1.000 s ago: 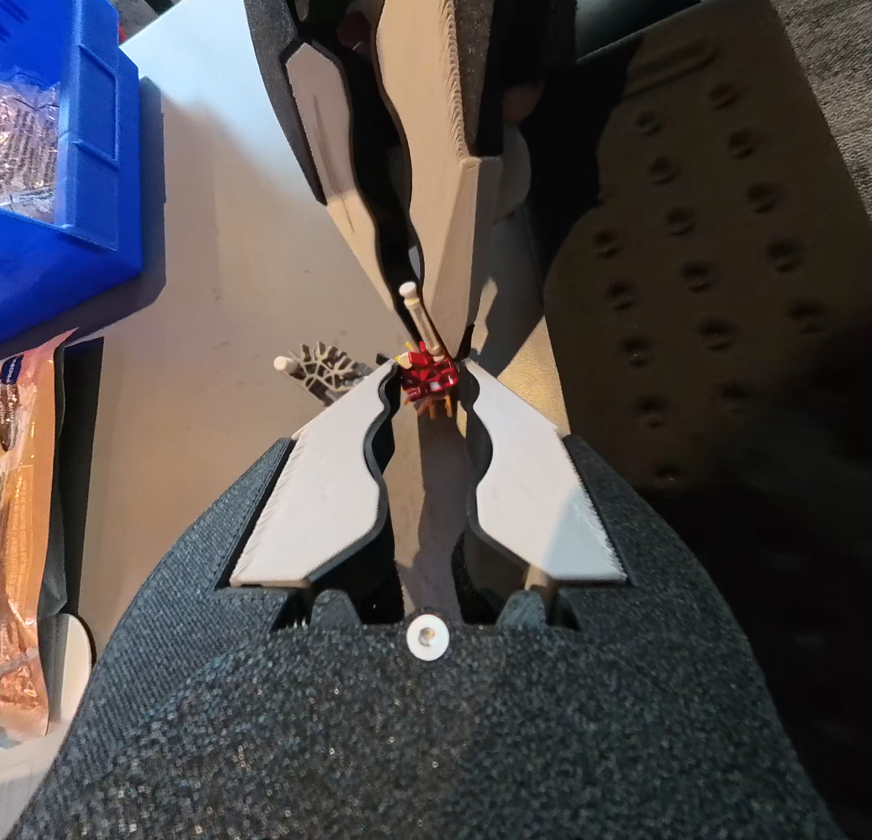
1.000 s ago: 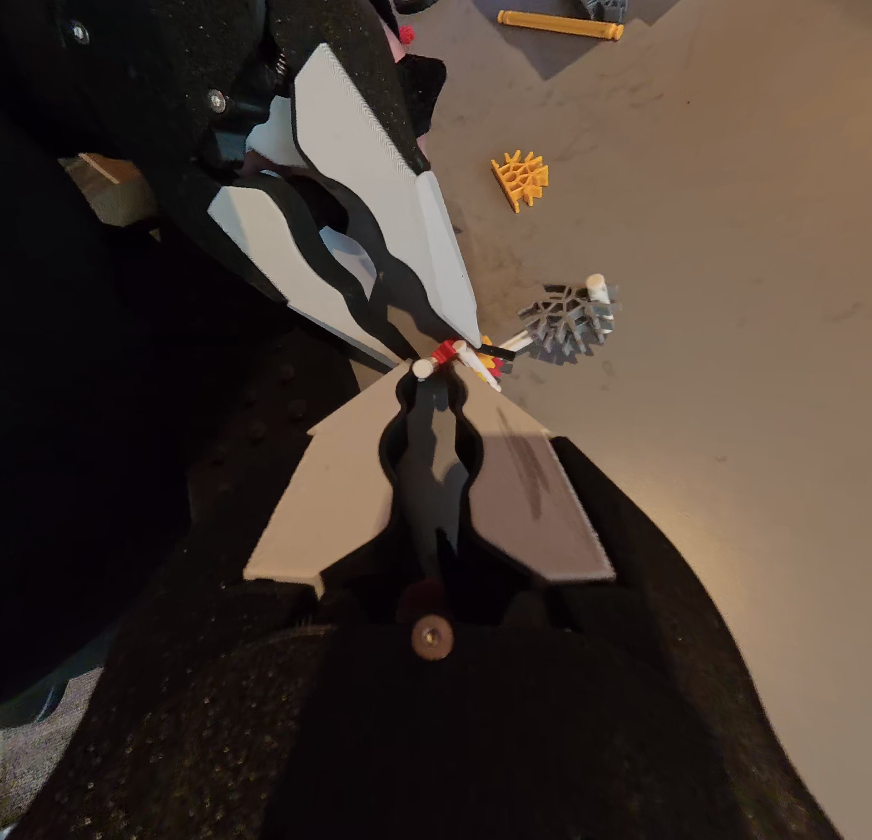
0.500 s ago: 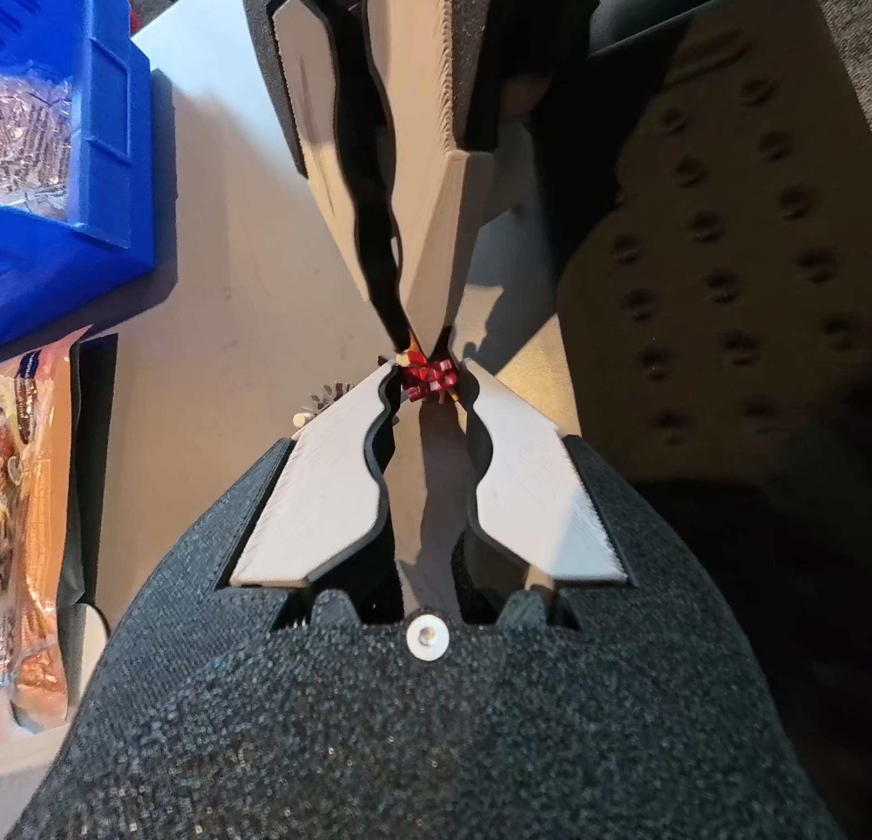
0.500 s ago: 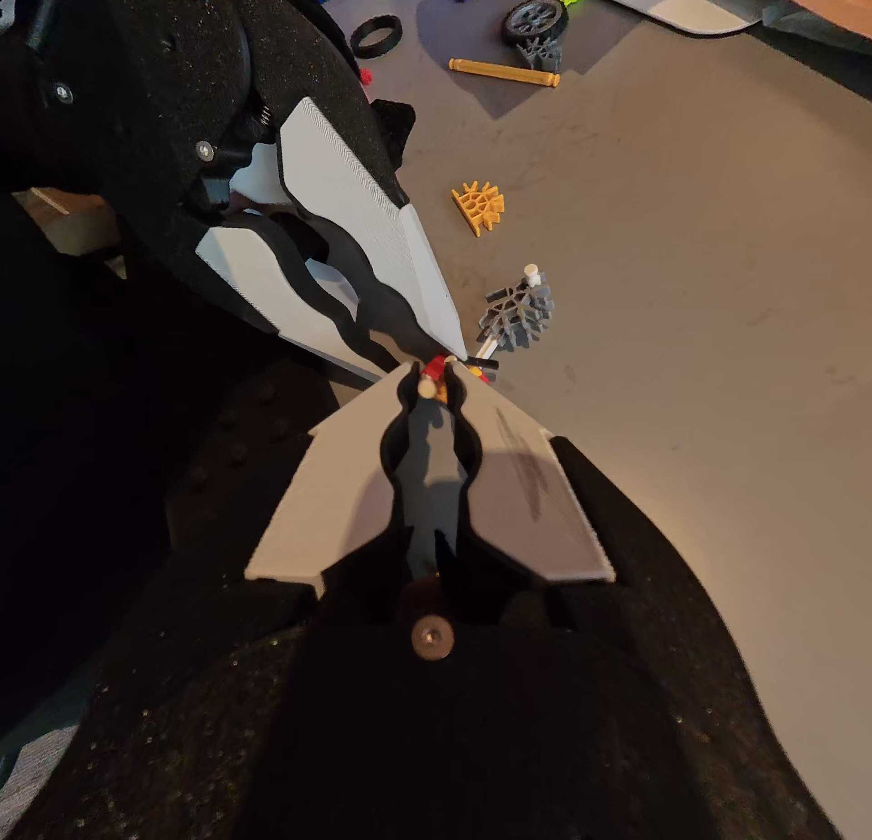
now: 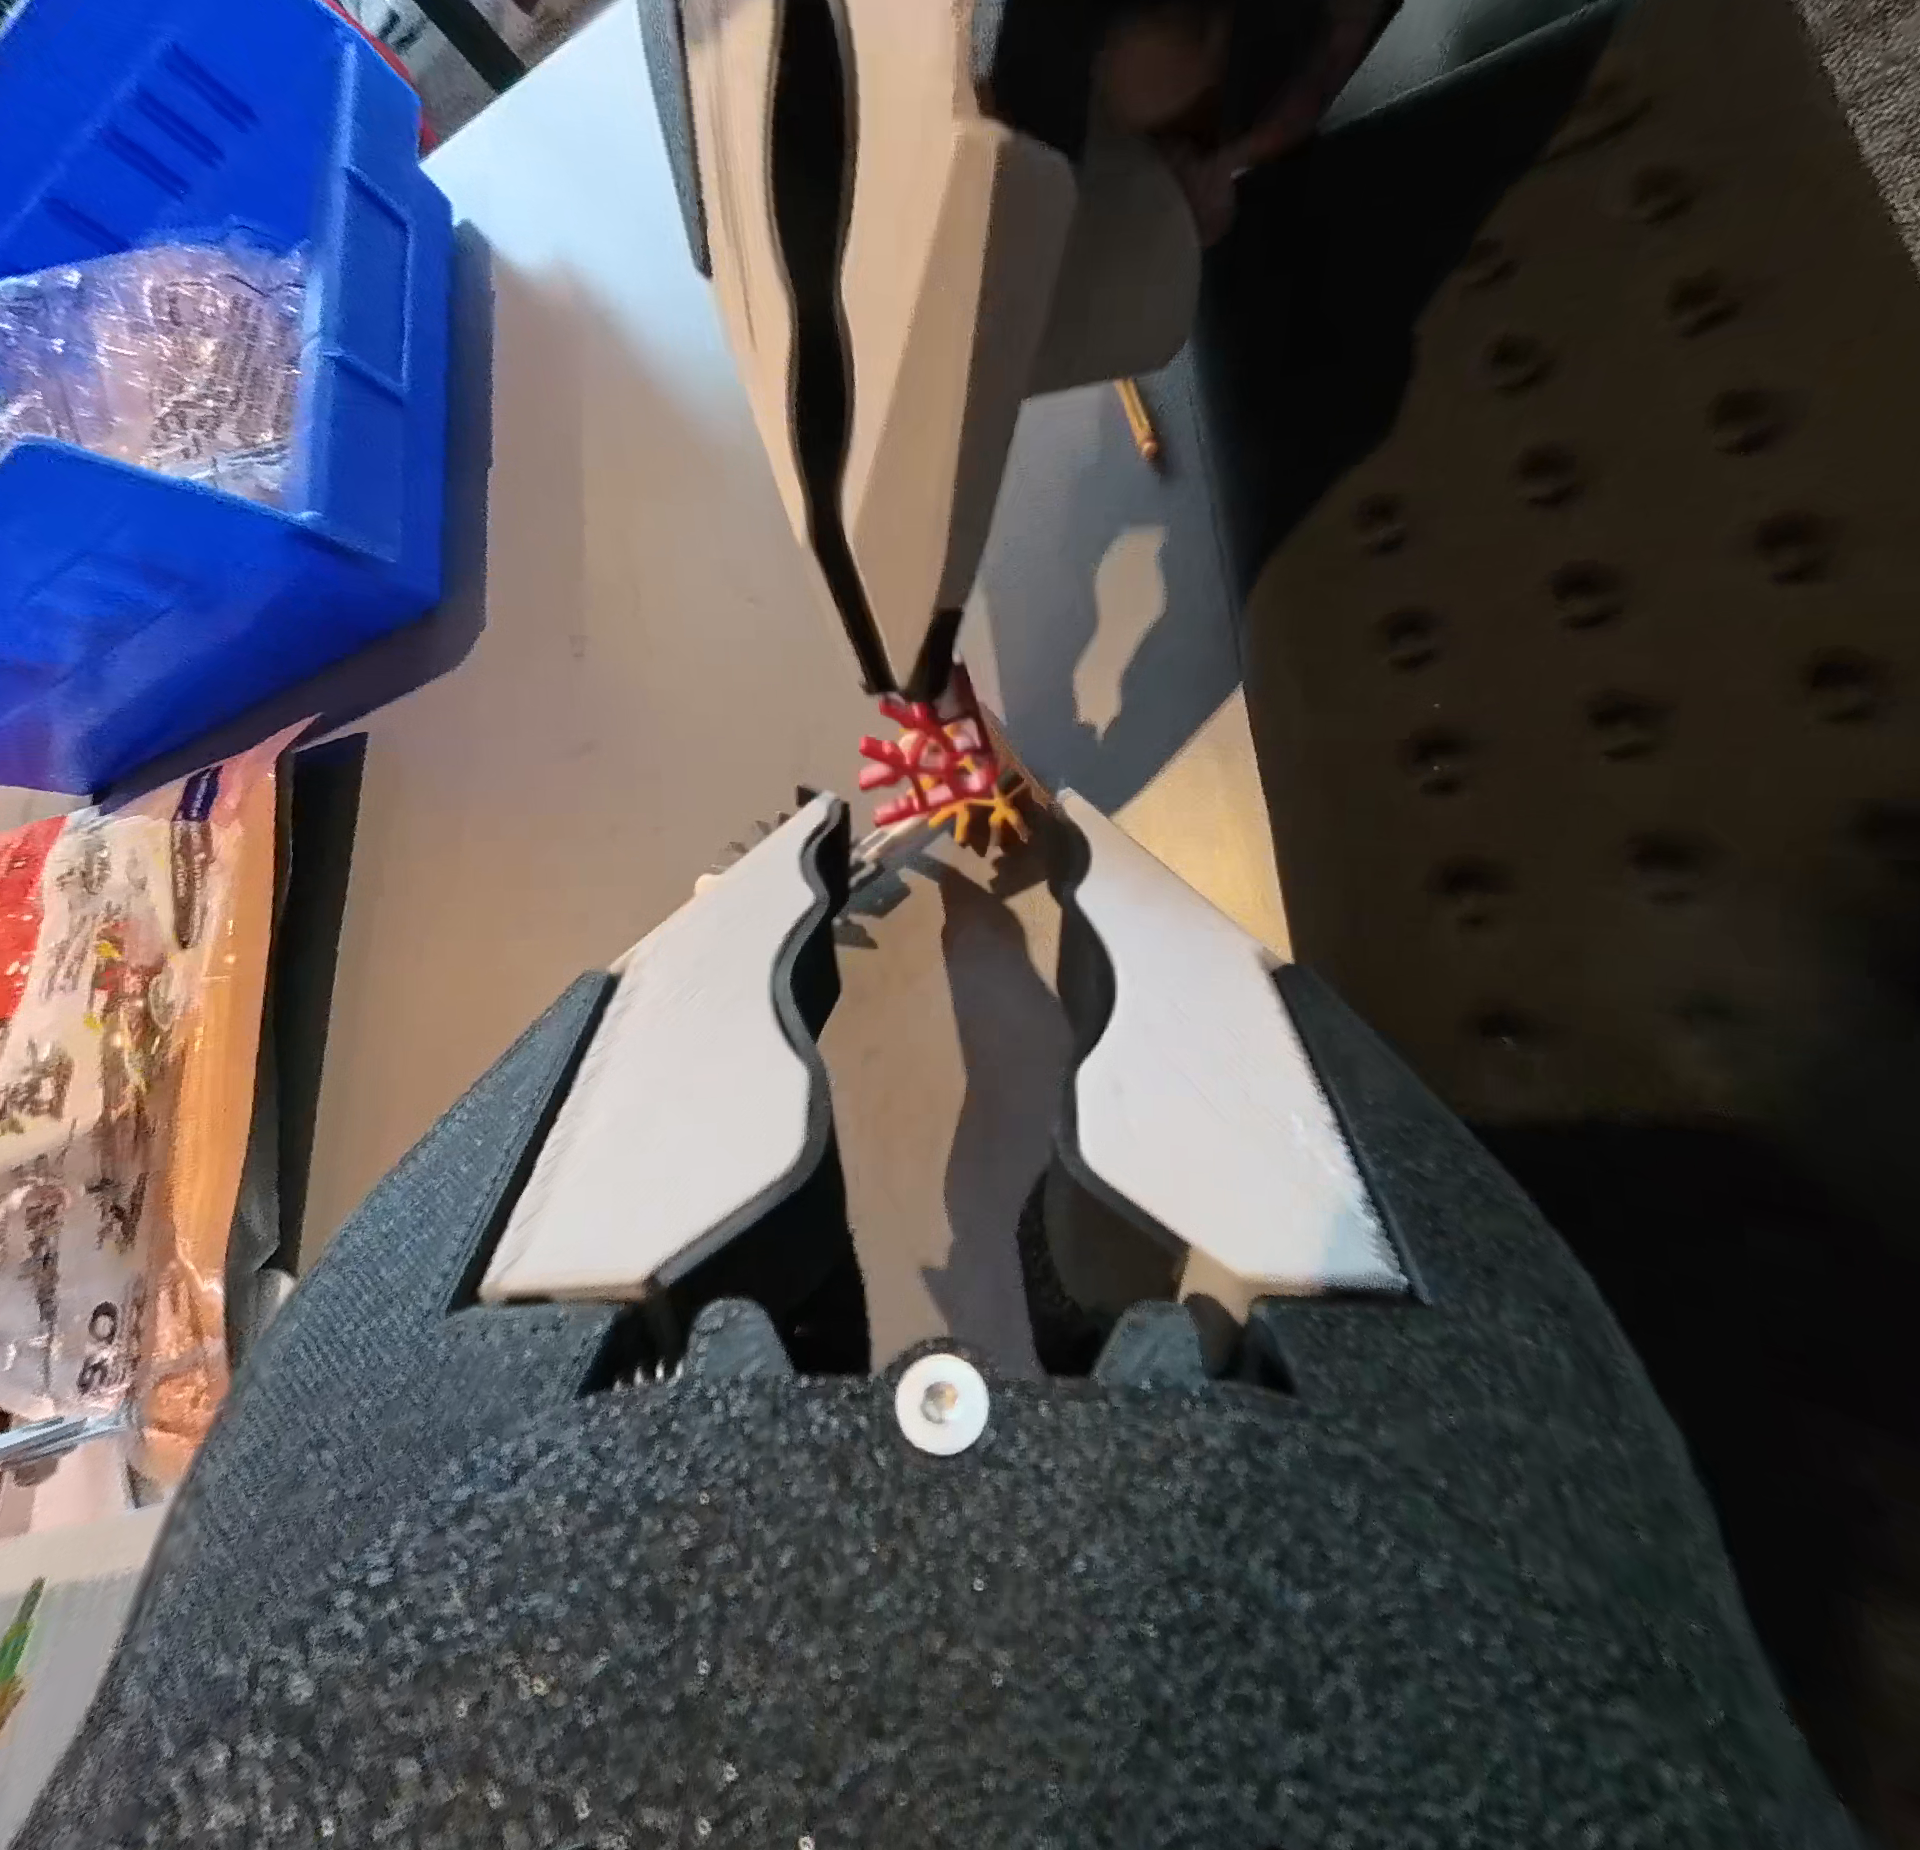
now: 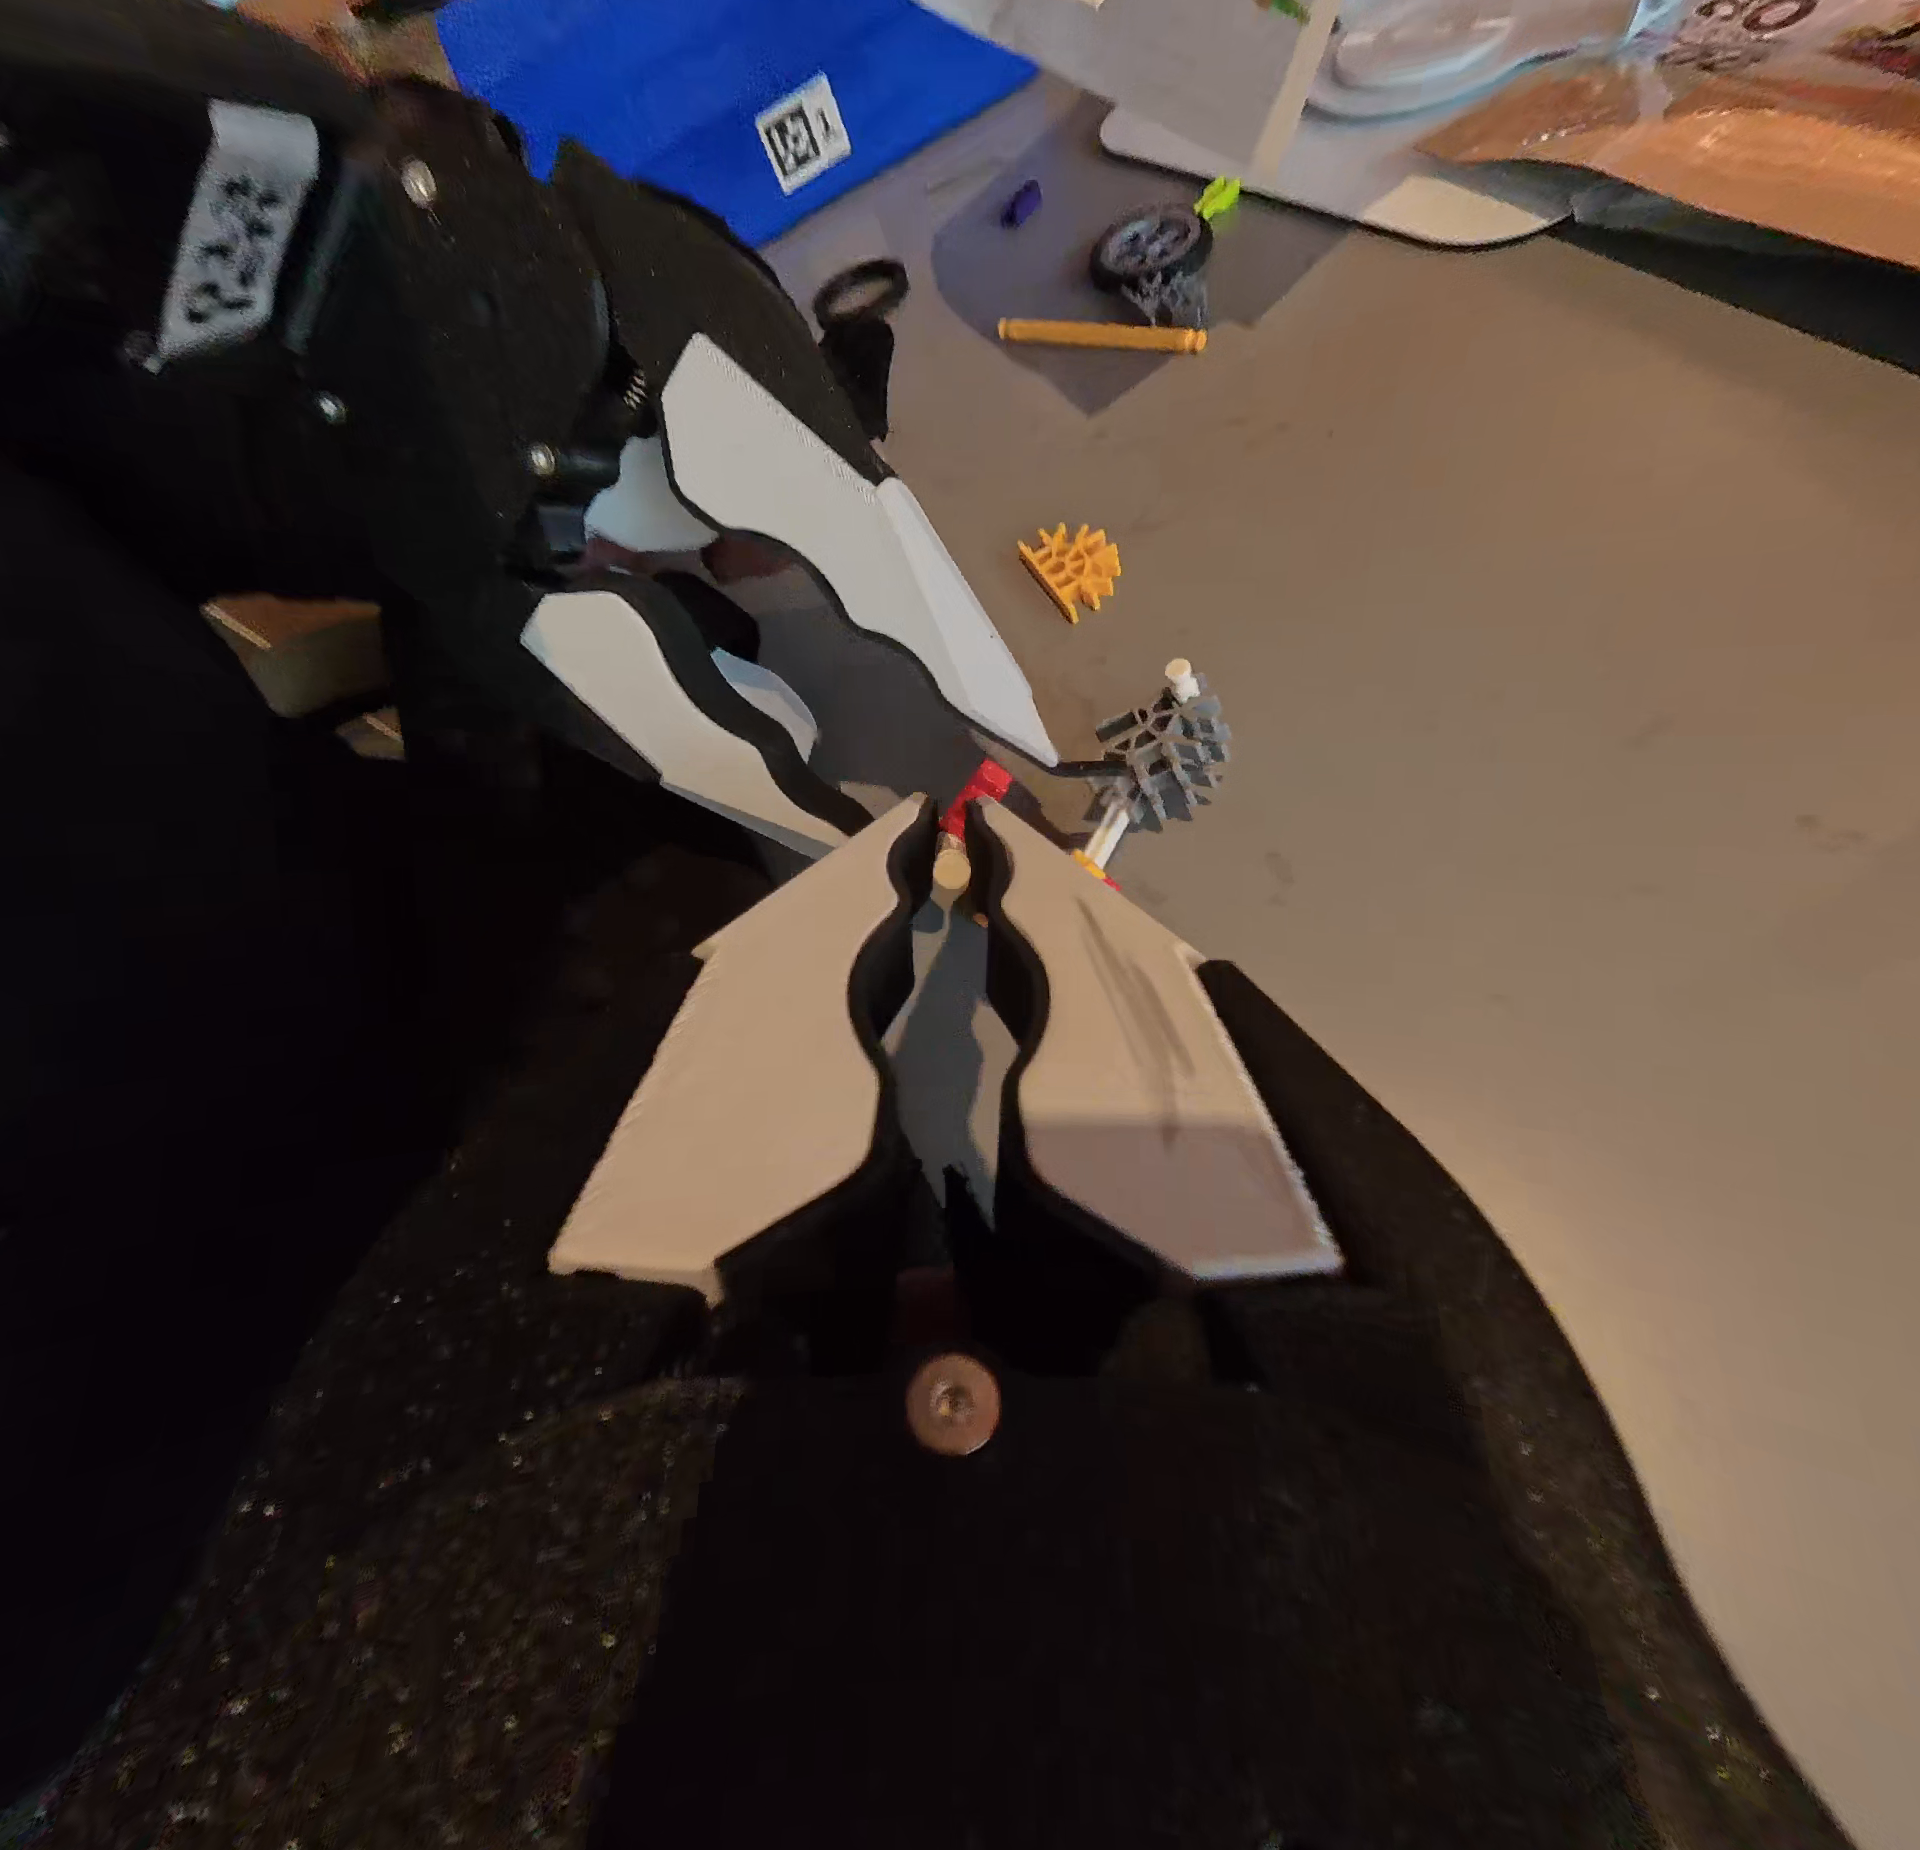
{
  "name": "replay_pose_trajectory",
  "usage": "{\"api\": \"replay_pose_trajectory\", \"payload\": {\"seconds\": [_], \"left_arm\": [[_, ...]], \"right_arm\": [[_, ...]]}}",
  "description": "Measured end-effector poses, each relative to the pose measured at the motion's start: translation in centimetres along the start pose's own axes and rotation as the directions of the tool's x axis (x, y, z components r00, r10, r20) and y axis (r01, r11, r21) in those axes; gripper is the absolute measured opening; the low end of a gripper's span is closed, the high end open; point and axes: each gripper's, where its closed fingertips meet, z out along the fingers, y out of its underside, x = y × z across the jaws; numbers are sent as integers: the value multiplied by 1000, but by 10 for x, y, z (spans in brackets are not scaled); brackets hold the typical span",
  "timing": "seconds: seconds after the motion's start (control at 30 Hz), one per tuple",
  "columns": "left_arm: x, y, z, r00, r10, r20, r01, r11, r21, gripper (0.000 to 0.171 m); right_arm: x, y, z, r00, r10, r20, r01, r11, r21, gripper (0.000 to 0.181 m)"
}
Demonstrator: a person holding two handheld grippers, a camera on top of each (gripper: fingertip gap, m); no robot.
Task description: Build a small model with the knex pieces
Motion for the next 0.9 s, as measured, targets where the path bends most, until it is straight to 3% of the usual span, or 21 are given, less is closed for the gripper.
{"api": "replay_pose_trajectory", "payload": {"seconds": [0.17, 0.3, 0.37, 0.5, 0.57, 0.73, 0.9], "left_arm": [[-10, 0, -14, 996, 32, 79, -36, 998, 44, 40], [-12, -7, -14, 996, 63, 66, -68, 994, 83, 46], [-8, -10, -8, 996, 85, 20, -87, 992, 89, 51], [-5, -6, 3, 993, 89, -80, -83, 994, 72, 34], [2, -8, 6, 984, 53, -172, -37, 995, 93, 34], [5, -1, 19, 969, 42, -244, -30, 998, 54, 39], [10, 2, 23, 945, 11, -328, 5, 999, 48, 26]], "right_arm": [[-3, -8, -6, 999, 49, 23, -50, 997, 56, 4], [-2, -6, -6, 991, 105, 81, -109, 993, 45, 3], [-1, -4, -4, 985, 125, 118, -129, 991, 25, 4], [2, 0, -2, 970, 166, 180, -164, 986, -24, 4], [6, 3, 0, 965, 181, 192, -175, 983, -50, 3], [14, 13, 5, 953, 227, 203, -208, 972, -107, 4], [16, 11, 3, 942, 240, 233, -222, 970, -101, 3]]}}
